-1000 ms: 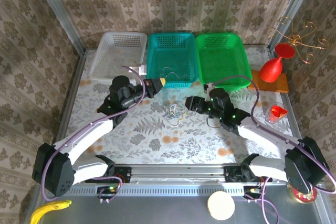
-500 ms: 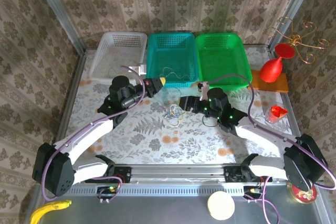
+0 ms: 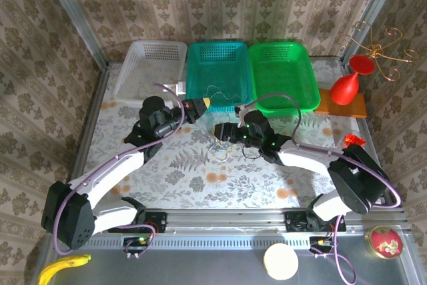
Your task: Untangle the cables
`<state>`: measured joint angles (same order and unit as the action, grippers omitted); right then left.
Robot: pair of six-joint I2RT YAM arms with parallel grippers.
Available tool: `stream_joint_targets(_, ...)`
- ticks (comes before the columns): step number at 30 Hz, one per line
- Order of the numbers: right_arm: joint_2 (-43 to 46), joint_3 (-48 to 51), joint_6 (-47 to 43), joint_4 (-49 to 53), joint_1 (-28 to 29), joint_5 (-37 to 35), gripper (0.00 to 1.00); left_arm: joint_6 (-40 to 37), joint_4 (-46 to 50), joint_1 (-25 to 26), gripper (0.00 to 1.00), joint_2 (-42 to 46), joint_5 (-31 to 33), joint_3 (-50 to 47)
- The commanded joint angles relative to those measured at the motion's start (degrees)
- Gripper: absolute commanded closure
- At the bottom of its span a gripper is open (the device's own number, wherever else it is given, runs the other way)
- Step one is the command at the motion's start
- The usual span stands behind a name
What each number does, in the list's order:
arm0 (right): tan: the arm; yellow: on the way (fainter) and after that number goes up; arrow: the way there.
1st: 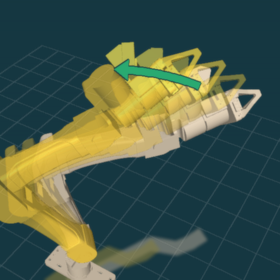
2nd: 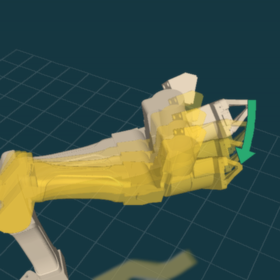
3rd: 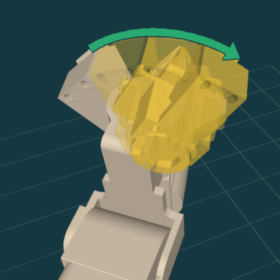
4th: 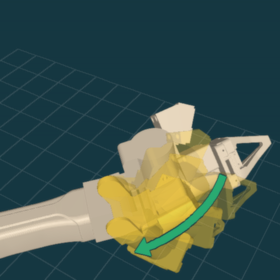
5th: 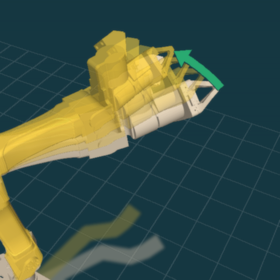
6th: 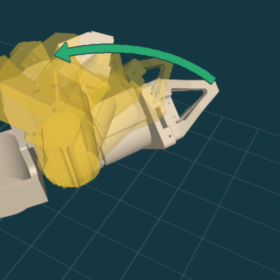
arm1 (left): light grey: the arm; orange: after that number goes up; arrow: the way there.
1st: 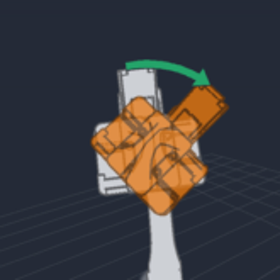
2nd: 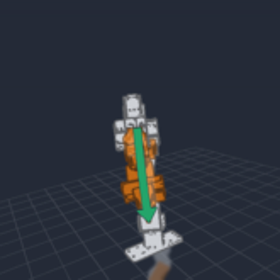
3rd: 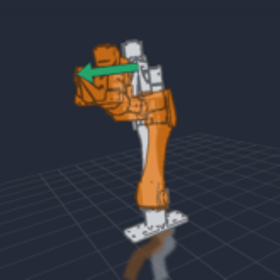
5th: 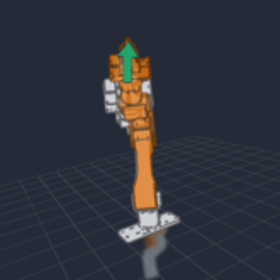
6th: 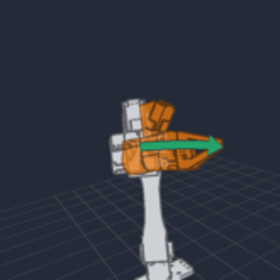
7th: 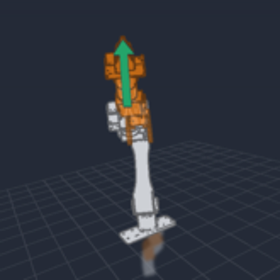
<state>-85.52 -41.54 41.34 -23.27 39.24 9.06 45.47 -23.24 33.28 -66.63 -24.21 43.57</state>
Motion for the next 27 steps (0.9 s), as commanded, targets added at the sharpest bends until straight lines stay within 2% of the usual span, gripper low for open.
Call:
stream_joint_targets(1, -1.4, 0.3, 1.4, -4.5, 0.3, -3.7, 0.37, 1.0, -2.2, 0.0, 1.0, 0.4, 0.2, 0.4)
stream_joint_targets(4, -1.5, 1.1, 1.2, -4.6, 0.3, -4.8, 0.46, 1.1, -2.4, 0.0, 1.0, 0.5, 0.3, 0.0)
stream_joint_targets(14, 1.6, 1.8, -0.4, 0.0, -1.4, -4.2, 0.98, 1.5, -3.5, -0.1, 1.0, 0.8, 1.3, -1.6)
stream_joint_targets(21, 10.9, 1.2, -5.0, 10.8, -3.2, -3.4, 1.0, -0.8, -2.6, -0.2, 1.0, 1.0, 3.5, -3.9)
stream_joint_targets(27, 18.3, -4.1, -9.2, 21.0, -3.9, -2.0, 1.0, -5.1, -1.5, -0.6, 1.0, 1.3, 6.2, -7.7)
